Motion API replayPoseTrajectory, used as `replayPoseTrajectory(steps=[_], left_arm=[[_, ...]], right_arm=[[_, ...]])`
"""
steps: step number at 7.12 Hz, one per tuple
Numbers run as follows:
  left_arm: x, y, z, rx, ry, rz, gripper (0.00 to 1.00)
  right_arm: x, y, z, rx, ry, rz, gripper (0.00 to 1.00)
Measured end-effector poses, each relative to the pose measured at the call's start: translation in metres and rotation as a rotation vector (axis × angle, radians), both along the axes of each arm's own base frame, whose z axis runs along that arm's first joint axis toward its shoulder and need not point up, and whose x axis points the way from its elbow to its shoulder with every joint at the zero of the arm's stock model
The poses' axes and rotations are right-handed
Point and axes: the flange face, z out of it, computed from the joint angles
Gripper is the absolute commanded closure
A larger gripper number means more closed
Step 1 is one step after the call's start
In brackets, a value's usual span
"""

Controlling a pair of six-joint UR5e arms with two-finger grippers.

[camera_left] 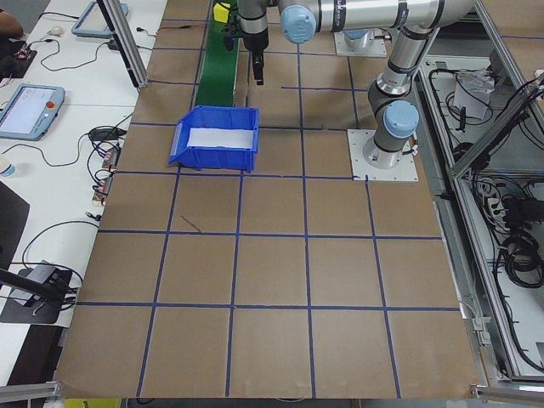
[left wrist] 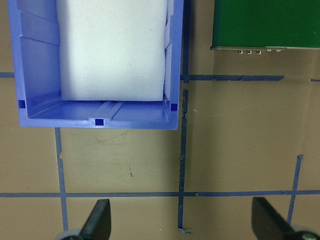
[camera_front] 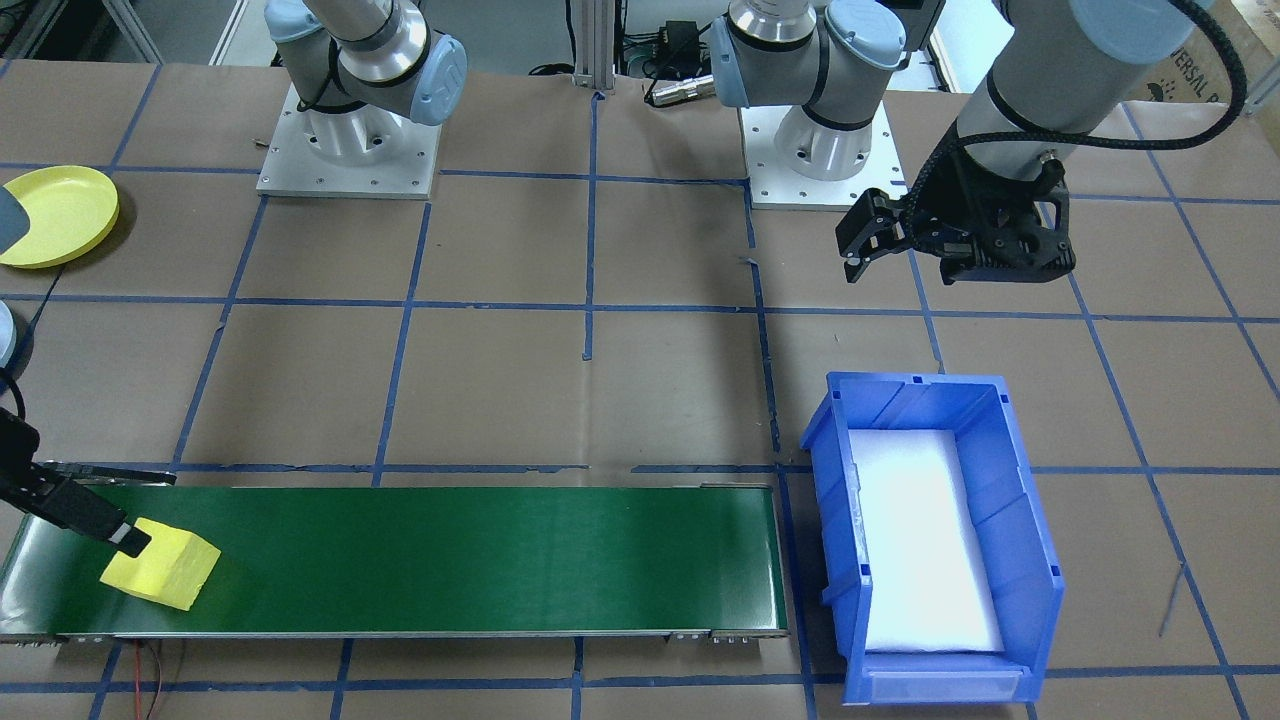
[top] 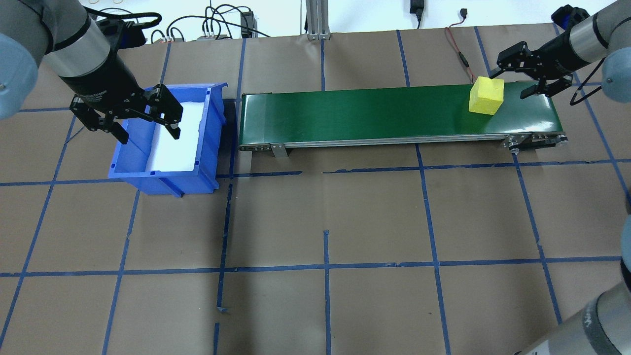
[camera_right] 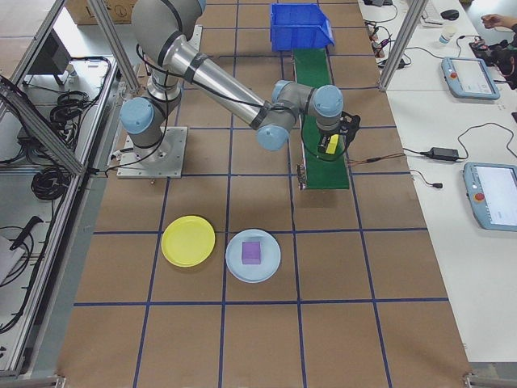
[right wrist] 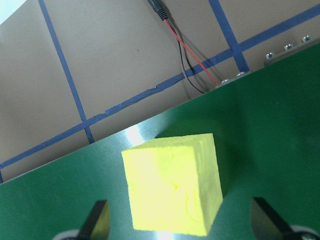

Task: Move block left to right into plate

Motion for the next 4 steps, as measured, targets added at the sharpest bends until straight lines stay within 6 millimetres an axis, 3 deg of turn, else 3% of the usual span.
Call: replayPoseTrajectory(steps=[1, 2, 4], left_arm=[[0.0, 0.0, 0.0, 0.0, 0.0, -0.001, 0.0], [0.0, 0.0, 0.0, 0.0, 0.0, -0.003, 0.0], [0.001, 0.0, 0.001, -0.002, 0.0, -0.004, 0.0]], right_arm=[[-0.002, -0.006, -0.015, -0.009, 0.002, -0.003, 0.21], [-0.005, -0.012, -0.031, -0.013, 0.009, 0.001, 0.34], [-0.01, -0.016, -0.044, -0.021, 0.045, 0.042, 0.57]])
